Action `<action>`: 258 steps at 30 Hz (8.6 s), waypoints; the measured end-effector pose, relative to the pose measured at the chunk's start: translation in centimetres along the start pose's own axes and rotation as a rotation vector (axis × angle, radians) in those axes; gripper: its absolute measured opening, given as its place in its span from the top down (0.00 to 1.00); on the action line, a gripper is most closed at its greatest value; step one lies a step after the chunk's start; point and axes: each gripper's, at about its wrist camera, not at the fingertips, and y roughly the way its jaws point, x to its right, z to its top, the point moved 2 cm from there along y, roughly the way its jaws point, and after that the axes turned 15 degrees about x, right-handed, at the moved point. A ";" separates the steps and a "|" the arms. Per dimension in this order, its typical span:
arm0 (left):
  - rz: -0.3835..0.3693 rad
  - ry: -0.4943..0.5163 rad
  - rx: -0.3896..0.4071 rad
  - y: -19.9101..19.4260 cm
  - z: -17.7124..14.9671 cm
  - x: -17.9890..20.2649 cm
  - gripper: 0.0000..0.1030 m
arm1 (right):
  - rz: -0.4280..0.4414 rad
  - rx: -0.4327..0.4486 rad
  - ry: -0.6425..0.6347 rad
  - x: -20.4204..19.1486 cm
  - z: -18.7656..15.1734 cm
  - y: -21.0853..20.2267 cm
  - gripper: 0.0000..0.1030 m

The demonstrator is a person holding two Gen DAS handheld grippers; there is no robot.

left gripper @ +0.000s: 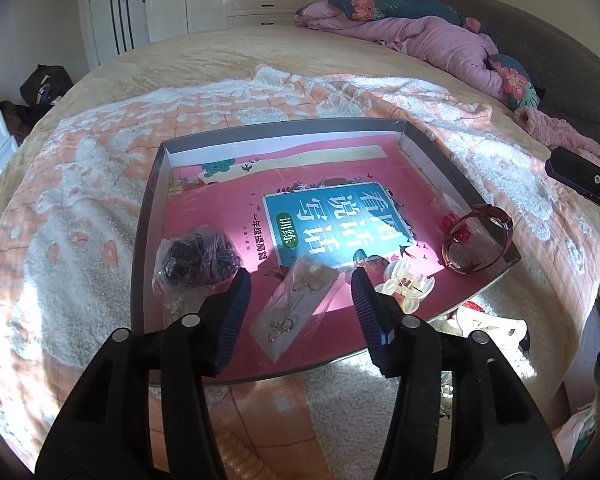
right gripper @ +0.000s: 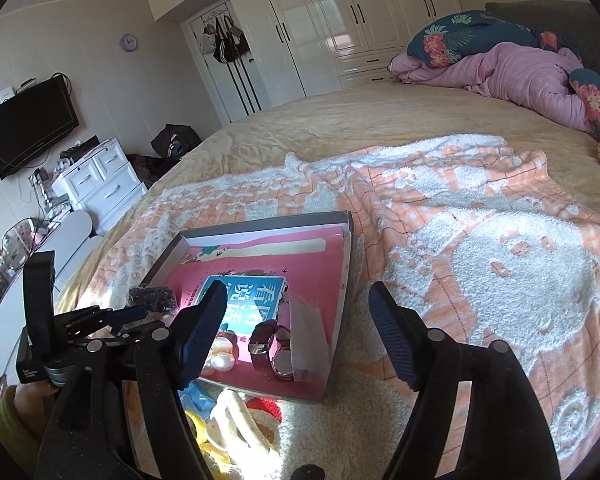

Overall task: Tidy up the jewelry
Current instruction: 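Open the left tool to drop the earring card bag, then withdraw both tools, then reach the left tool to the yellow bangle bag while right tool reaches the white clip, then grasp the yellow bangle bag with left tool while right tool grasps the white hair clip, then lower the bangle bag into the tray with left tool while right tool places the clip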

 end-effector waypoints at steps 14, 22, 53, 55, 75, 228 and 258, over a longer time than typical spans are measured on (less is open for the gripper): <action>0.030 -0.013 0.062 -3.7 1.5 0.5 0.12 | 0.017 0.032 0.001 -0.1 0.2 -3.5 0.17; 0.051 -0.030 0.103 -6.6 2.6 0.2 0.09 | 0.032 0.053 -0.002 -0.6 0.7 -5.1 0.16; 0.106 -0.101 0.100 -12.5 -0.6 -0.9 0.09 | 0.116 -0.018 -0.122 -4.7 -2.2 -8.4 0.16; 0.104 -0.092 0.093 -12.5 -0.9 -0.5 0.09 | 0.124 -0.029 -0.126 -4.9 -2.5 -8.5 0.16; 0.033 -0.031 0.003 -11.3 -3.9 4.7 0.09 | 0.147 -0.114 -0.164 -4.0 -4.9 -9.2 0.16; 0.022 0.030 -0.053 1.5 -0.6 -0.6 0.30 | 0.156 -0.255 -0.175 -8.2 -4.4 10.6 0.66; 0.024 0.031 -0.034 0.8 -0.1 -0.4 0.20 | 0.137 -0.097 -0.097 -7.0 -1.3 3.2 0.25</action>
